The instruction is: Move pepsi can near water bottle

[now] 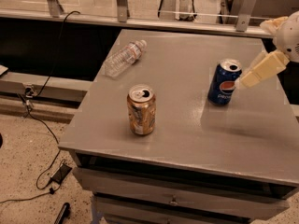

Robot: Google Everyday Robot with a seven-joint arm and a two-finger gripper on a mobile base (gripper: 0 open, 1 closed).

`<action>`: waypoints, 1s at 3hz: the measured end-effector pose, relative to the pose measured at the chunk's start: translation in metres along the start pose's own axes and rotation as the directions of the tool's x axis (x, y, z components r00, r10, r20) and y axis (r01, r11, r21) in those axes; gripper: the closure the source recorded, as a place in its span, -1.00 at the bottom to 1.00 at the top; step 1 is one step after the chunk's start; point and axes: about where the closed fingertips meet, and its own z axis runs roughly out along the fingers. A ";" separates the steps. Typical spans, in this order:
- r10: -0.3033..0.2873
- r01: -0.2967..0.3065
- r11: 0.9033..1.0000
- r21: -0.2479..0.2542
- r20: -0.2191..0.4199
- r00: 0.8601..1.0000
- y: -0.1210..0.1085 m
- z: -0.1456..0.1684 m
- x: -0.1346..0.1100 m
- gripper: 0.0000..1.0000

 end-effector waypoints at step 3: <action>0.065 -0.052 0.995 -0.086 0.167 0.984 0.020 0.041 -0.007 -1.00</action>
Offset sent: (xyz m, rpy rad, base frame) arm 0.0080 0.0366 -0.0288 0.2382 -0.0404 0.0777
